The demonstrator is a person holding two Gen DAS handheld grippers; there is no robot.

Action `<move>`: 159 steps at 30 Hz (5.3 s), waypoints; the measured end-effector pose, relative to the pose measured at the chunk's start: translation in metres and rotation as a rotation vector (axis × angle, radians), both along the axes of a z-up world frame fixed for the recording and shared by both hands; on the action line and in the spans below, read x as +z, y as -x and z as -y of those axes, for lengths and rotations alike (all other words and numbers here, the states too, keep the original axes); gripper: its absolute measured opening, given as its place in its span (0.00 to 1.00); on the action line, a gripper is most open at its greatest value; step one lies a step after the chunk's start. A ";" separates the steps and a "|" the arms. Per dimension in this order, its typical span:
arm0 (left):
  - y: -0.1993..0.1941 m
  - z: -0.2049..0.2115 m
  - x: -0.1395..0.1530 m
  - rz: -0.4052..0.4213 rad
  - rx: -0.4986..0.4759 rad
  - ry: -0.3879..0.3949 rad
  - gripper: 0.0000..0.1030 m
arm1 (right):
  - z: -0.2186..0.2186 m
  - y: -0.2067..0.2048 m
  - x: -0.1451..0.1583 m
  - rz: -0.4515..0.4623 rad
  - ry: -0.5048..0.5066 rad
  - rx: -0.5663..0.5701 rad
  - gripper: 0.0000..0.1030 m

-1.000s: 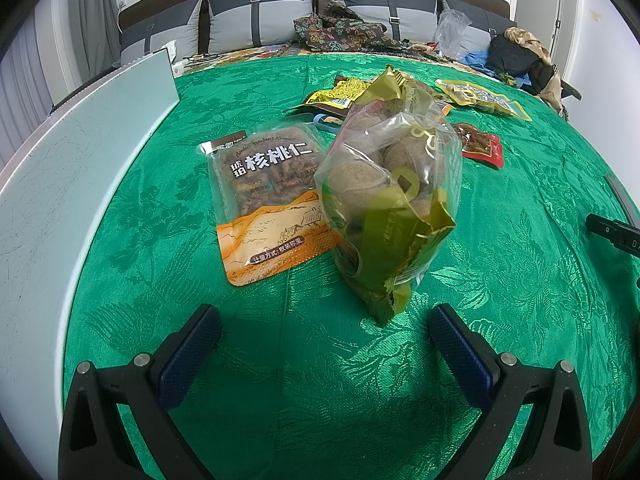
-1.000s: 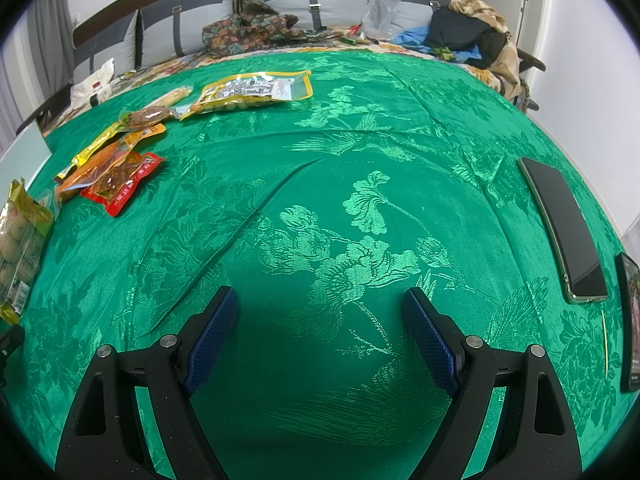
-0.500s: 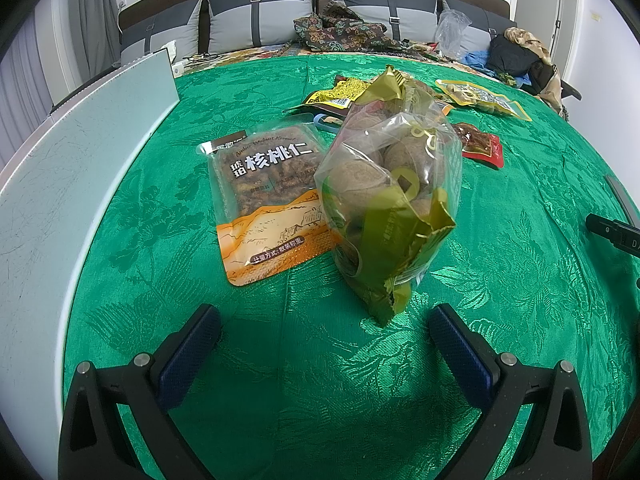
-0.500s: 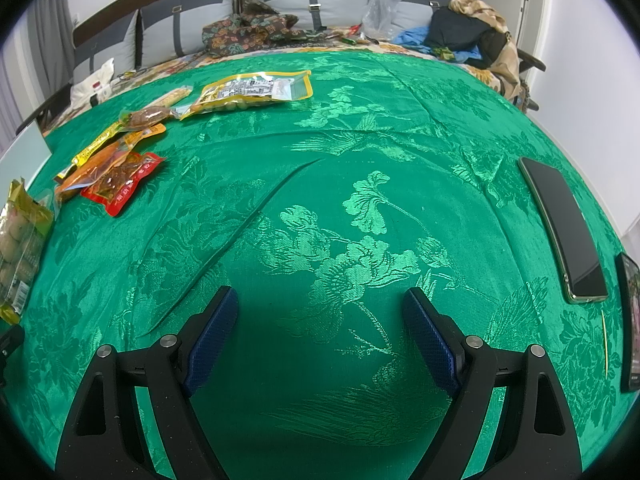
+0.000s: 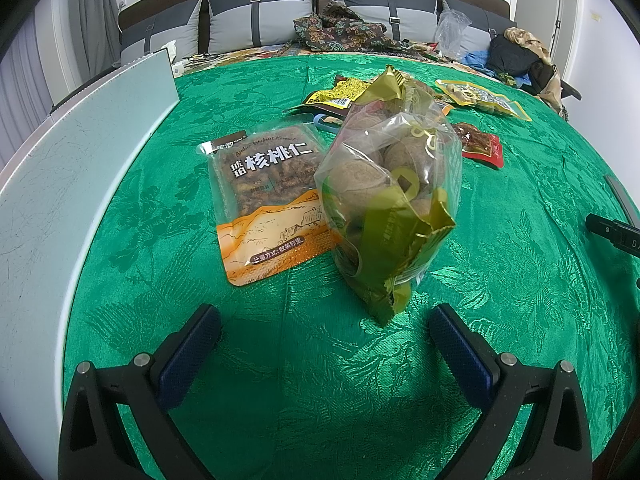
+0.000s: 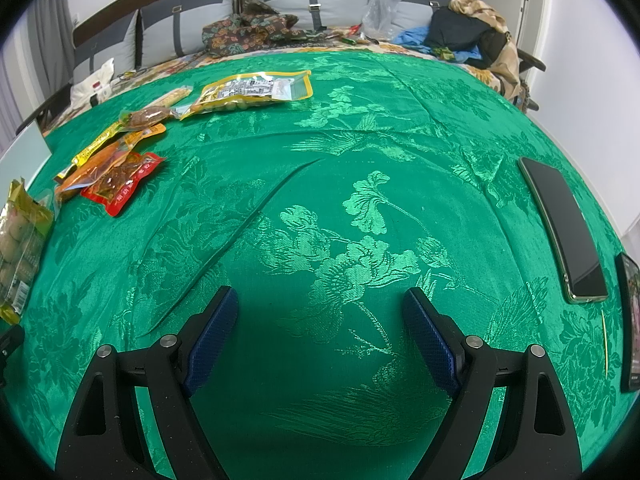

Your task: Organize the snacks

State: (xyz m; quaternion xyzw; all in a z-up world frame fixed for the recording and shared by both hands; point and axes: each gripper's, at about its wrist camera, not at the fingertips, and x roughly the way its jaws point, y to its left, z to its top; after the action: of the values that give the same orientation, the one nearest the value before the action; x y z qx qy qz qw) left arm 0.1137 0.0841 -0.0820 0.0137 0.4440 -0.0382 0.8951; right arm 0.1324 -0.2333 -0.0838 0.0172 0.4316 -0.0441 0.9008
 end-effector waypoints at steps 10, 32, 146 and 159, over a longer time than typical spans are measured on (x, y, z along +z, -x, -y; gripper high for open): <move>-0.001 0.000 0.000 0.000 0.000 0.000 1.00 | 0.000 0.000 0.000 0.000 0.000 0.000 0.85; 0.001 0.000 -0.001 0.001 0.001 0.001 1.00 | 0.000 0.000 0.000 0.000 0.000 -0.001 0.85; 0.018 -0.182 0.138 0.213 0.380 0.038 0.90 | -0.342 -0.038 0.113 -0.077 -0.194 0.629 0.78; 0.013 -0.160 0.120 0.197 0.431 -0.113 0.90 | -0.081 -0.008 0.026 -0.024 0.155 0.279 0.78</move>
State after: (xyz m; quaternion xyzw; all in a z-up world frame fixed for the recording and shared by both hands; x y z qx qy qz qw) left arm 0.1010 0.2439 0.0377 -0.0274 0.3488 0.1800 0.9193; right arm 0.1401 -0.1522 -0.0573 -0.1129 0.4358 0.0479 0.8917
